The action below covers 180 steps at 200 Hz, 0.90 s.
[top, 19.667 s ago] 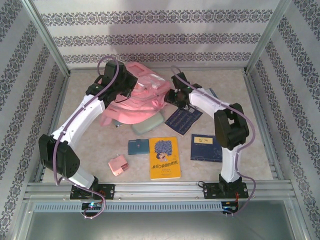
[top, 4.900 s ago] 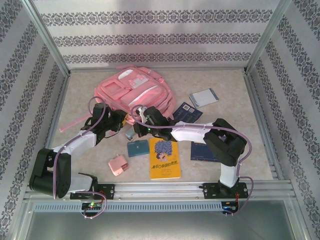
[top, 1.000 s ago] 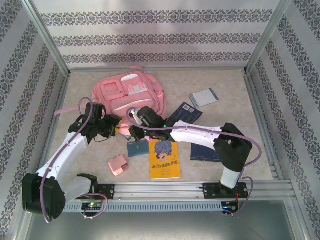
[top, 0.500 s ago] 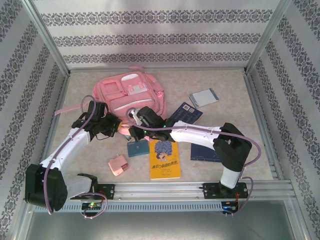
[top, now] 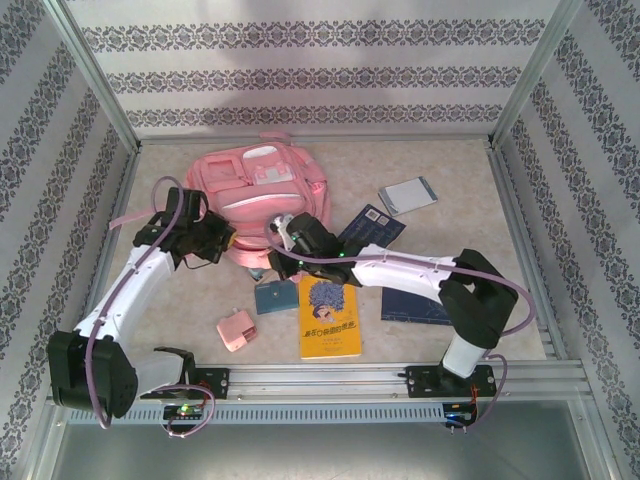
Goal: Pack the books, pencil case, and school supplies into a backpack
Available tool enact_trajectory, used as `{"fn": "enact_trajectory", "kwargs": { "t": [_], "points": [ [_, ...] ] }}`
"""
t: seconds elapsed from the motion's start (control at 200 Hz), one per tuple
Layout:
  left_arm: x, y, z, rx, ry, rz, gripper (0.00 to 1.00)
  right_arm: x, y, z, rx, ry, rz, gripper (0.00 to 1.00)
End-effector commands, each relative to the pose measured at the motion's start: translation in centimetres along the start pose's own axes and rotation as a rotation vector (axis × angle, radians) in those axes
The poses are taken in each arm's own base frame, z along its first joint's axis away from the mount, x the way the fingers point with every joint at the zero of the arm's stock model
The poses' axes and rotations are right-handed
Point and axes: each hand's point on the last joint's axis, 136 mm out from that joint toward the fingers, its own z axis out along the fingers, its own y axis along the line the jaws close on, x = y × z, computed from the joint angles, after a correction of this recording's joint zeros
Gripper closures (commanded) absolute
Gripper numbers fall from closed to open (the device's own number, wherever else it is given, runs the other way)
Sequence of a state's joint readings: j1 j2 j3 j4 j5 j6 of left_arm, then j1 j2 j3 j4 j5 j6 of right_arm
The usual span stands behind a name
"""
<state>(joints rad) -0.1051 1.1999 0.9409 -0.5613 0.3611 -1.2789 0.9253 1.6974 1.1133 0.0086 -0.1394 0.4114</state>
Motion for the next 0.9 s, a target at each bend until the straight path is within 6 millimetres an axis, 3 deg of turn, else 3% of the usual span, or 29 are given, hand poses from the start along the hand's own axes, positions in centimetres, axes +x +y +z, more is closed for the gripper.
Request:
{"fn": "enact_trajectory", "kwargs": {
  "t": [0.0, 0.38, 0.749, 0.894],
  "points": [
    [-3.2, -2.0, -2.0, 0.063, -0.110, 0.012, 1.00, 0.9, -2.8, -1.3, 0.069, 0.036, 0.003, 1.00],
    [-4.5, -4.2, -3.9, 0.103, -0.149, 0.047, 1.00, -0.5, -7.7, -2.3, 0.100, 0.033, 0.065, 1.00],
    [-5.9, -3.5, -4.1, 0.088, -0.166, 0.016, 1.00, -1.7, -11.5, -3.5, 0.113, 0.010, 0.107, 1.00],
    [-6.2, -3.4, -4.2, 0.082, -0.173, 0.016, 1.00, -2.0, -11.9, -4.2, 0.096, 0.022, 0.100, 1.00]
  ]
}}
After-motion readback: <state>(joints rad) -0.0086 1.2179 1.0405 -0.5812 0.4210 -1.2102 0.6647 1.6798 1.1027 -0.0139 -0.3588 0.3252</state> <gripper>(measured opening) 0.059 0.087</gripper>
